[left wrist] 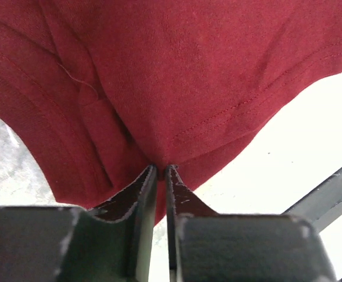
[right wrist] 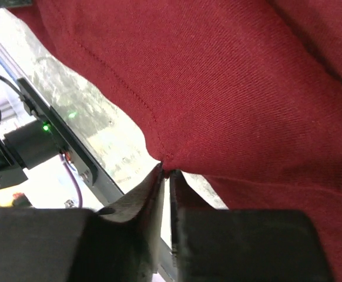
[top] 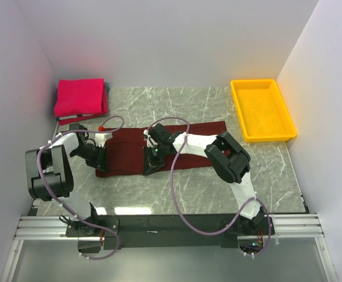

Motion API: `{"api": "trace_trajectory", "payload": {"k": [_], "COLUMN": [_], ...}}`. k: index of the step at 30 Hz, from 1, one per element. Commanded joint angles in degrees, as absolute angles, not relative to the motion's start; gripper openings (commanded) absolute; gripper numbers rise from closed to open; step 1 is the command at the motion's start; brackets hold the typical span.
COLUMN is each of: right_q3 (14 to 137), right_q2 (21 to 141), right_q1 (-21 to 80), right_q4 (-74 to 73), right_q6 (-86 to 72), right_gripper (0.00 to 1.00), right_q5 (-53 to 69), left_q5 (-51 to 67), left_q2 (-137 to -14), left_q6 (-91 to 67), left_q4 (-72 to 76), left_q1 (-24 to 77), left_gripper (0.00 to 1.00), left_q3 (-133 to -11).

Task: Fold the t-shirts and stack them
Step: Fold the tshirt

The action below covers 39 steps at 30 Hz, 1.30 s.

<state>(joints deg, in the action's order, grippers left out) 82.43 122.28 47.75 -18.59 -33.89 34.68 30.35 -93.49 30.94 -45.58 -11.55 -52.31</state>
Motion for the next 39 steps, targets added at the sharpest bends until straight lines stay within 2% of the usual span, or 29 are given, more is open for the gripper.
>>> {"api": "trace_trajectory", "payload": {"k": [1,3,8,24,39], "right_q3": [84.38,84.2,83.94,85.16,92.9], "right_q2": [121.56,121.12,119.71,116.1,123.92], "right_q1": [48.16,48.16,47.81,43.07,36.74], "right_q4": [-17.14,-16.96,-17.05,-16.0,-17.05], "right_q6": [-33.84,-33.58,-33.05,-31.38,-30.85], "right_gripper": [0.1,0.01,0.0,0.0,0.0], "right_q5": [35.77,35.95,36.03,37.35,39.9], "left_q5": [32.69,33.22,33.49,35.94,41.13], "left_q2": [-93.51,-93.43,-92.2,-94.56,-104.06], "left_q6": [31.99,32.25,32.61,30.68,21.71], "left_q4": [-47.28,-48.07,-49.57,-53.0,-49.57], "left_q1": [-11.51,-11.51,-11.51,-11.87,-11.95], "left_gripper": [0.15,0.08,0.01,0.01,0.01], "left_q3": [-54.05,-54.75,-55.55,-65.46,-77.08]}}
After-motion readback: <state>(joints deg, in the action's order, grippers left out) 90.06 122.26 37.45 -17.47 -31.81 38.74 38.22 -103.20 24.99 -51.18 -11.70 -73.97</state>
